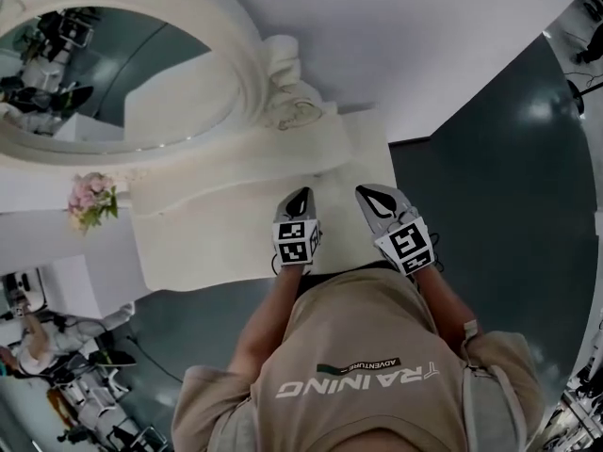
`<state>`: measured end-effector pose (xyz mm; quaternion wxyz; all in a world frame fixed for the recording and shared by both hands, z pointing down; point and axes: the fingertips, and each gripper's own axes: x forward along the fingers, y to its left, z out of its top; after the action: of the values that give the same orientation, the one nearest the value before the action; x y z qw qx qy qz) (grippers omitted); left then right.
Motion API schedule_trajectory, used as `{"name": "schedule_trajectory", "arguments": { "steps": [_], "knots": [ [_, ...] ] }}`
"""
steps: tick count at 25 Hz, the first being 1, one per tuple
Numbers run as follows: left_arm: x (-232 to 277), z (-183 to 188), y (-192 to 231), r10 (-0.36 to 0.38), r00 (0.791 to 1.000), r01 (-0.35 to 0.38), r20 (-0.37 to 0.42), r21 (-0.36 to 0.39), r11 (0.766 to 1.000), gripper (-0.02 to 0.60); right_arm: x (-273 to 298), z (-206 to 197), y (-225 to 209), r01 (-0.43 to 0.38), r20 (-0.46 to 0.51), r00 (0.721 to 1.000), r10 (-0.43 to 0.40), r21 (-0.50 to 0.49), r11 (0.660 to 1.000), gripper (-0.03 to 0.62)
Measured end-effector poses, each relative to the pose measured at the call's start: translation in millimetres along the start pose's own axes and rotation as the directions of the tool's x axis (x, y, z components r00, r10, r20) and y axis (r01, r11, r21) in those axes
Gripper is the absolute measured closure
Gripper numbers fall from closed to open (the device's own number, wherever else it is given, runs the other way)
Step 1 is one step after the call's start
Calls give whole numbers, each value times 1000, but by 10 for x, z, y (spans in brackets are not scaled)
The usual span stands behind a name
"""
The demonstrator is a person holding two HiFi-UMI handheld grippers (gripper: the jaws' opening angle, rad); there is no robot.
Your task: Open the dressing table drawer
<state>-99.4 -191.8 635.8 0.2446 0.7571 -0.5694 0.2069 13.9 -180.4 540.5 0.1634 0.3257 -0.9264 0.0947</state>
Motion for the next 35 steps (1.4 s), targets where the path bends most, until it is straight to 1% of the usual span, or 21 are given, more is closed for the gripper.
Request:
{"name": "schedule_trajectory", "arguments": {
  "steps": [3,5,7,12,14,17,20,22,24,28,32,35],
  "knots": [
    [175,-166,25,29,998,-33,-52,-90,995,563,-5,-114,-89,-15,-17,1000,15,30,999,591],
    [279,-256,57,45,996,-55,-81,-130,990,563,-8,-191,-132,-24,-33,999,26,49,999,591],
    [371,-299,81,62,993,-76,-102,-140,987,556,-1,-218,-170,-36,-38,999,39,55,998,591],
    [484,-381,75,78,986,-101,-146,-158,982,469,-27,-296,-240,-48,-50,997,51,67,997,591],
    [529,-376,84,82,986,-106,-145,-168,980,453,-22,-342,-267,-47,-62,997,51,70,996,591],
    [606,-346,66,84,987,-107,-140,-168,980,446,-17,-415,-303,-43,-72,996,49,82,996,591],
    [689,-330,45,93,984,-116,-149,-148,982,443,-10,-467,-338,-35,-77,996,43,97,995,591],
    [723,-336,47,99,982,-122,-158,-143,982,448,-5,-476,-341,-39,-84,995,47,97,994,591],
    [745,-335,54,104,982,-127,-160,-144,981,468,6,-474,-345,-45,-85,995,53,94,995,591],
    [761,-324,61,114,981,-137,-159,-142,980,468,24,-503,-371,-44,-89,995,52,92,995,591],
    [751,-286,69,132,980,-154,-148,-147,977,469,32,-536,-346,-49,-99,993,58,93,995,591],
    [772,-270,79,130,982,-149,-140,-128,981,469,42,-546,-338,-47,-96,994,56,89,995,591]
  ]
}}
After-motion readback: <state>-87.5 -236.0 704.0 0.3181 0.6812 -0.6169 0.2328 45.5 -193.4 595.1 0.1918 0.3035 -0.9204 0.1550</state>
